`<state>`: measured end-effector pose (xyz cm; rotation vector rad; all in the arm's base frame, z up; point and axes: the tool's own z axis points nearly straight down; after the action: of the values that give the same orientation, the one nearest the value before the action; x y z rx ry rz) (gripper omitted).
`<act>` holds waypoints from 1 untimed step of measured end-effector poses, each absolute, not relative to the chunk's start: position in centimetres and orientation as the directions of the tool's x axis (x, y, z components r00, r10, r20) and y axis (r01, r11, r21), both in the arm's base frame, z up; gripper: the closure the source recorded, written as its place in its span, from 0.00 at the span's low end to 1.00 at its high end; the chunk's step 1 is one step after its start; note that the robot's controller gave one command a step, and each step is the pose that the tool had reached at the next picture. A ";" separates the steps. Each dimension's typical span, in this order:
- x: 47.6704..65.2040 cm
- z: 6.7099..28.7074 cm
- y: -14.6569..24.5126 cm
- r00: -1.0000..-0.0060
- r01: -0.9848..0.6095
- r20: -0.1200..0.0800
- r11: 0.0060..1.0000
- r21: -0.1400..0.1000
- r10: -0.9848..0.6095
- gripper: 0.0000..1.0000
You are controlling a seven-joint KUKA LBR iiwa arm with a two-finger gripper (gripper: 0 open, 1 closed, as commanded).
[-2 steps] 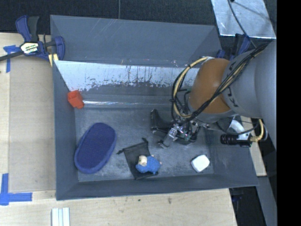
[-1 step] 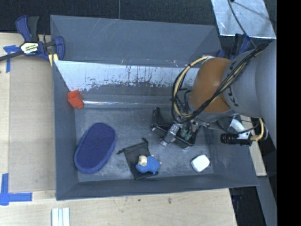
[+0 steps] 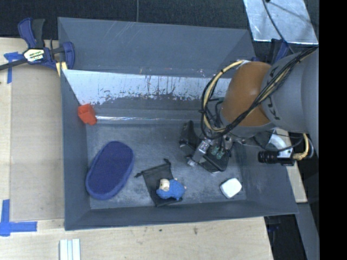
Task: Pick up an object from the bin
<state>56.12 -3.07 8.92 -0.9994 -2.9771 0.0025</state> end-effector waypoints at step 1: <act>56.0 11.7 -3.2 -0.799 0.601 0.000 0.799 -0.001 0.601 1.00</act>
Offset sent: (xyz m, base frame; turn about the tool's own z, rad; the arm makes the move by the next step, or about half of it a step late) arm 0.0001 0.0000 0.0287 0.0000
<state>56.04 -3.15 11.69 -0.9954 -2.9790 0.0016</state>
